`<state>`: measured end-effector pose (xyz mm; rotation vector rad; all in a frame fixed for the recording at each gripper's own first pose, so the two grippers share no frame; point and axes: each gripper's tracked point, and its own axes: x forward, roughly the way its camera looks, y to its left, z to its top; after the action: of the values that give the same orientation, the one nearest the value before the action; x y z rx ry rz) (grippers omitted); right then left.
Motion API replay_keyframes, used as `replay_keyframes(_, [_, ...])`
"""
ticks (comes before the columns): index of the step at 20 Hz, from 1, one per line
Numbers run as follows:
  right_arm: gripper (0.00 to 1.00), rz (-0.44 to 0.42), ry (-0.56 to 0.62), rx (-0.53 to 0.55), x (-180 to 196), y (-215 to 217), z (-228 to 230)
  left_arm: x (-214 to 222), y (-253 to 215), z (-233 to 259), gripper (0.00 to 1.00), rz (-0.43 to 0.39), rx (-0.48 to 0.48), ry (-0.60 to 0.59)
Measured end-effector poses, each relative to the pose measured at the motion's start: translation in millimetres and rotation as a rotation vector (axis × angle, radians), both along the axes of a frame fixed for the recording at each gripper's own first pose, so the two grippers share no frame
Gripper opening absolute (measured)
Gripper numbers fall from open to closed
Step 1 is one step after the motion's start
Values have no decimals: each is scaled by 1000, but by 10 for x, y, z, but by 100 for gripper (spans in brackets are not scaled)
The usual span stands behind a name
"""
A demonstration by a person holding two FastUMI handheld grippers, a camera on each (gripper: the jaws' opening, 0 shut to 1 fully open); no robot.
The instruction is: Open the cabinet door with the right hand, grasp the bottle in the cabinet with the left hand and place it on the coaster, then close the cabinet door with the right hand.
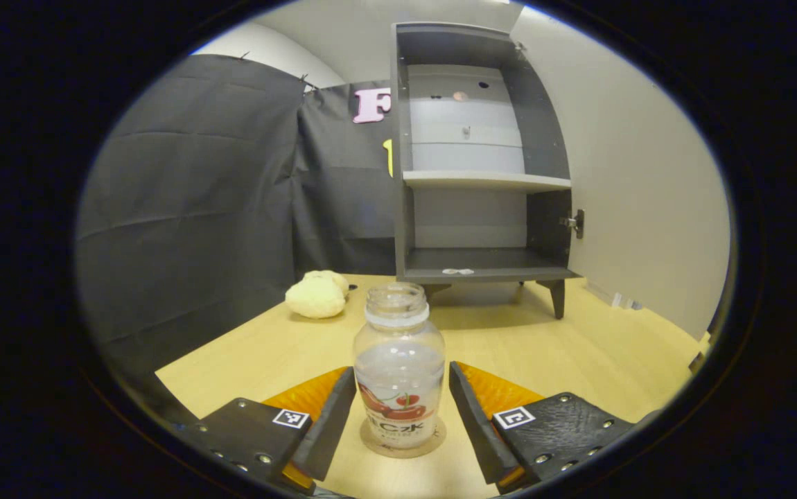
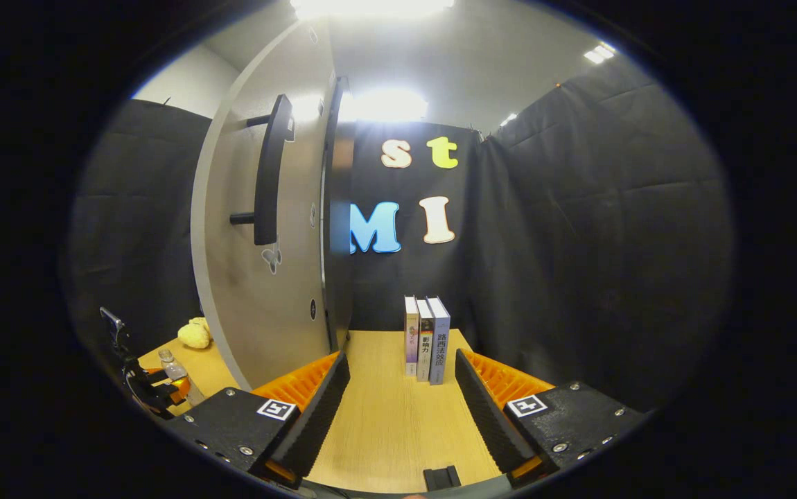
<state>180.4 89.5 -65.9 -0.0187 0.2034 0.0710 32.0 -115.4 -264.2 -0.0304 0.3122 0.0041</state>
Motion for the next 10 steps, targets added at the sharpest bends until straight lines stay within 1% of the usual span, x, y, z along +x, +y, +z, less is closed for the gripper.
replay_keyframes(3, [95, 5, -18, 23, 37, -4, 72, 40, 29, 368, 81, 16, -7, -35])
replay_keyframes(4, [95, 4, -26, 30, 54, -11, 89, 49, 36, 514, 84, 17, -8, -54])
replay_keyframes(5, [95, 5, -32, 38, 62, -18, 118, 58, 37, 661, 81, 17, -9, -73])
replay_keyframes(6, [95, 7, -37, 47, 88, -12, 126, 57, 30, 781, 81, 20, -10, -86])
replay_keyframes(7, [95, 9, -40, 57, 103, -8, 143, 62, 33, 891, 84, 23, -12, -96])
replay_keyframes(9, [95, 21, -44, 76, 130, 9, 189, 31, 53, 1141, 84, 36, -21, -115])
replay_keyframes(10, [95, 25, -52, 81, 154, 11, 235, -1, 76, 1238, 81, 43, -23, -120])
